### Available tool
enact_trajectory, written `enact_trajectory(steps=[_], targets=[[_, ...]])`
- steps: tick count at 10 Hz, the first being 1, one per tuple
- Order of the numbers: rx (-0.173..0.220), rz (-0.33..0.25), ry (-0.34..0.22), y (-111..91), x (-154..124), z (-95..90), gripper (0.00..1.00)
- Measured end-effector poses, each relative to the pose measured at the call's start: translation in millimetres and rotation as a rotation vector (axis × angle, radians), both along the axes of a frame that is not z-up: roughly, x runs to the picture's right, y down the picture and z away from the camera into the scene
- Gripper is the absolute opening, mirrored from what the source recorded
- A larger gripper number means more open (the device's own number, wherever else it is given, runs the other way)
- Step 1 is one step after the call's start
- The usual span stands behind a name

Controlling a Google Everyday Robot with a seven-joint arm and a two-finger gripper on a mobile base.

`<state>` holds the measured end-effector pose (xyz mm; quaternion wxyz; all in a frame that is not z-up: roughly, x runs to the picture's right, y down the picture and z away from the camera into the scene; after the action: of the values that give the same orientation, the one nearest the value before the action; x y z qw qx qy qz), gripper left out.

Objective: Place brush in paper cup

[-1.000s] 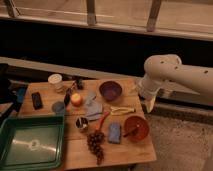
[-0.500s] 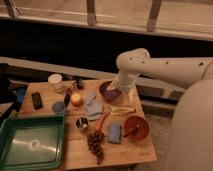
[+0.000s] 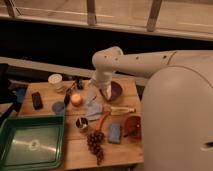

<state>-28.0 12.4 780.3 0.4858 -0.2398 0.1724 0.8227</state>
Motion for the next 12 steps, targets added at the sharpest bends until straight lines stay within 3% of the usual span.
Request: enact_trajectory(steps=[3,4,7,9,12], targets=[[0.003,-0.007,0.001,0.0,0.0,0.4,0.80],[-0.003,0.004,0.024,2.4,8.4,1.0,0.80],[0.032,0.006,0.069,9.2,31.8,7.5,0.80],[0.045,-0.009,0.046,6.9,28.5,15.5,0.80],[0.059,-0.032,-0.021,-9.3,-7.6,39.8,0.80]])
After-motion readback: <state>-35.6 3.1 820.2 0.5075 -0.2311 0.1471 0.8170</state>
